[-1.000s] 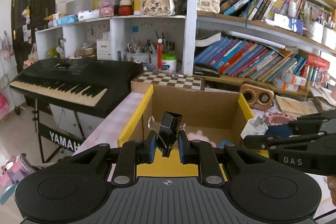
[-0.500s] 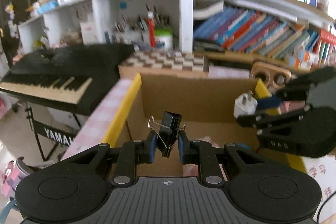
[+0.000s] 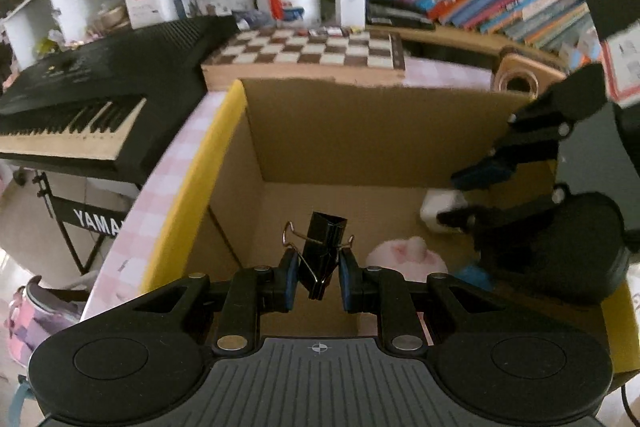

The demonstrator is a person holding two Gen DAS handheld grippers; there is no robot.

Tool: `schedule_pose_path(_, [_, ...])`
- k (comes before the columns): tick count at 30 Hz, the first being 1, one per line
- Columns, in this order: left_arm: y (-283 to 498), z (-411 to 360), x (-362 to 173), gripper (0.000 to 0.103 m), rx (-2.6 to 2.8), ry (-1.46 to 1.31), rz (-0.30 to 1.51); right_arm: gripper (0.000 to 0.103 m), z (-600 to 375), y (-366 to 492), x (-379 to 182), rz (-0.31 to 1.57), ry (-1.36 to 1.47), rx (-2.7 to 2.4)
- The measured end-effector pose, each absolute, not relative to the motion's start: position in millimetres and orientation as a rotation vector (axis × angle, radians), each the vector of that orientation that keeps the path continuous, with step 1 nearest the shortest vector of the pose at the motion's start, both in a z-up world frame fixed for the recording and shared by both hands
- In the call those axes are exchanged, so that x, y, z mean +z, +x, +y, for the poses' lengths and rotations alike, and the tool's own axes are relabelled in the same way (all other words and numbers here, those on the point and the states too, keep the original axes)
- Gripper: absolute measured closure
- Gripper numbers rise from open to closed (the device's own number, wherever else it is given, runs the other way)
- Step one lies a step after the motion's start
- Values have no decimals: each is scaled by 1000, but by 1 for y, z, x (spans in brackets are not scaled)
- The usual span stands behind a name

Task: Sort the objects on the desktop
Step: 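Open the right tool dropping the plug into the box while the left tool releases the clip, then withdraw both open tools up out of the yellow box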

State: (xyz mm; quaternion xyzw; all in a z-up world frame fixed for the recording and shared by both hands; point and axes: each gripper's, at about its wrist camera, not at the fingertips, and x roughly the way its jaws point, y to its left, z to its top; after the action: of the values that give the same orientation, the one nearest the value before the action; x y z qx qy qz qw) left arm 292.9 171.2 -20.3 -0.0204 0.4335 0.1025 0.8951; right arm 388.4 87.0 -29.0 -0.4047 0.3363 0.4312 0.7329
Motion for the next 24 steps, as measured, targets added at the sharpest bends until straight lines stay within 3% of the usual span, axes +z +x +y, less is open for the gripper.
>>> schedule_pose_path(8, [295, 168, -25, 84, 196, -35, 913, 87, 86, 396, -33, 759, -876, 952])
schedule_pose_path(11, [293, 162, -17, 80, 181, -12, 872, 87, 83, 396, -31, 749, -850, 945])
schedule_pose_path(16, [284, 151, 0, 63, 183, 31, 780, 87, 68, 390, -18, 704, -772, 922])
schedule_pose_path(24, [256, 135, 28, 55, 194, 43, 648, 87, 35, 367, 14, 622, -604, 846])
